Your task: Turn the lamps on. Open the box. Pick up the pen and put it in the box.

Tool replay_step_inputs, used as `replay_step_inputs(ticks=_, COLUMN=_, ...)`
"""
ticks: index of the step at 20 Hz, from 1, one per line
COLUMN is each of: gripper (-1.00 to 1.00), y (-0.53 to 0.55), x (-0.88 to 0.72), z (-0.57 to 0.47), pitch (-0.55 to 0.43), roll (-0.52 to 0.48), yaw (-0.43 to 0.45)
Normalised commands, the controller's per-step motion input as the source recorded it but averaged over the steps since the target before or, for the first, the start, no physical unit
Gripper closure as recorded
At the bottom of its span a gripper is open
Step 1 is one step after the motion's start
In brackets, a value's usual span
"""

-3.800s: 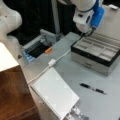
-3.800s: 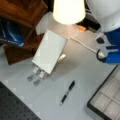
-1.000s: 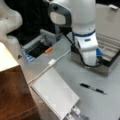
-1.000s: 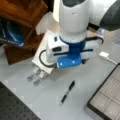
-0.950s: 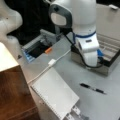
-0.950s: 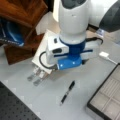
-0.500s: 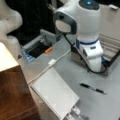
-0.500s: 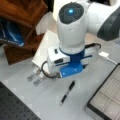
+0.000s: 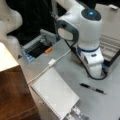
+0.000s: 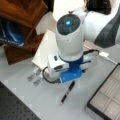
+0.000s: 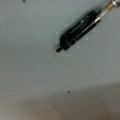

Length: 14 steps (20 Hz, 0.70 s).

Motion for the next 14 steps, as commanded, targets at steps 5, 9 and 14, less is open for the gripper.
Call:
replay_step_inputs(ticks=5, gripper=-1.0, y=0.04, x=0.33, z=-0.17, pitch=0.063, roll=-0.12, yaw=-0.026)
replay_step_inputs(ticks=9, gripper=-1.0, y=-0.02, x=0.33, z=-0.19, pitch=0.071, roll=-0.14, yaw=-0.026)
replay_step_inputs(ticks=14, gripper=-1.0, y=-0.07, x=0.32, z=-0.2, pitch=0.033, roll=-0.182, yaw=0.003)
